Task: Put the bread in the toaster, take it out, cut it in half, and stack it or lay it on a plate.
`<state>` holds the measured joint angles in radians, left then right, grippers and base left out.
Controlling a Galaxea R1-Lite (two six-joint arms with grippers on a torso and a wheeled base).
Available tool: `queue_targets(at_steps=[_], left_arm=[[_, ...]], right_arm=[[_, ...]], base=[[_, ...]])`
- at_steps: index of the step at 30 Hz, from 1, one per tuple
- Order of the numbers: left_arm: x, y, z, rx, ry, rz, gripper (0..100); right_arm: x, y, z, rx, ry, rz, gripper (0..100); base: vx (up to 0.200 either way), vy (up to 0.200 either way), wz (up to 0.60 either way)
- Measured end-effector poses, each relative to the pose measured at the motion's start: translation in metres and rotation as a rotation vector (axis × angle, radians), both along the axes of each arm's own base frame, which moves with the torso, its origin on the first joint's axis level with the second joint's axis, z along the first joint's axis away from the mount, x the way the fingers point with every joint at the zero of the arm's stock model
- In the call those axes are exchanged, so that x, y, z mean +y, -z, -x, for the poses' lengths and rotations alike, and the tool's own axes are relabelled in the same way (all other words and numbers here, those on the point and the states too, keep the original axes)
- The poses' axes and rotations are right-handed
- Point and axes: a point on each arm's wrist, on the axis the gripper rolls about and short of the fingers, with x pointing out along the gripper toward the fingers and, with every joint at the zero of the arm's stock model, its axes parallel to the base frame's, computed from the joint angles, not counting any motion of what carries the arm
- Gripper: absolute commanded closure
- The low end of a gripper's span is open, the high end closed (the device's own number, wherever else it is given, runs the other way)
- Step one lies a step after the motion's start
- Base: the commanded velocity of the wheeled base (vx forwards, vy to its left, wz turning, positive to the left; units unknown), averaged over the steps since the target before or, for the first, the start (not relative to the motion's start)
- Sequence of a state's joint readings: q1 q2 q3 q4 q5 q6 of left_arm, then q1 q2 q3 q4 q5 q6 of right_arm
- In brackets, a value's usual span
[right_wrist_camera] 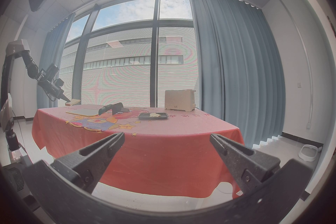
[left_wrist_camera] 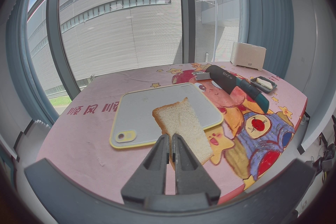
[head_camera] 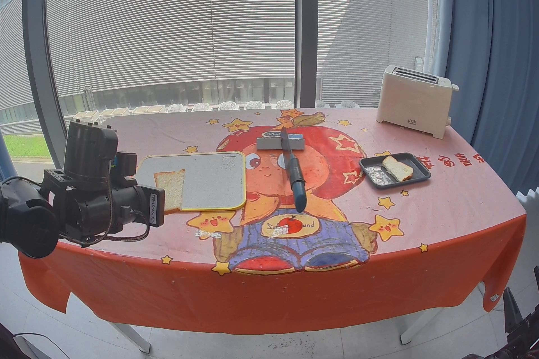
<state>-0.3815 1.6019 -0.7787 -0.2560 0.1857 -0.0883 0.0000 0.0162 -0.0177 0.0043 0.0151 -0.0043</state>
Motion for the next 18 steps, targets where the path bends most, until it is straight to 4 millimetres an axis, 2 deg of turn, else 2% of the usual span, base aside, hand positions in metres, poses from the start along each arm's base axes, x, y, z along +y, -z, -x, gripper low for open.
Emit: queue_targets(at_steps=[18], left_arm=[[0.0004,-0.0056,-0.0008,-0.041,-0.004,0.017,100]], right_arm=[[0.0000,0.0000,0.0000,0.000,0.000,0.000,0]], base=[[0.000,-0.200,0.00]])
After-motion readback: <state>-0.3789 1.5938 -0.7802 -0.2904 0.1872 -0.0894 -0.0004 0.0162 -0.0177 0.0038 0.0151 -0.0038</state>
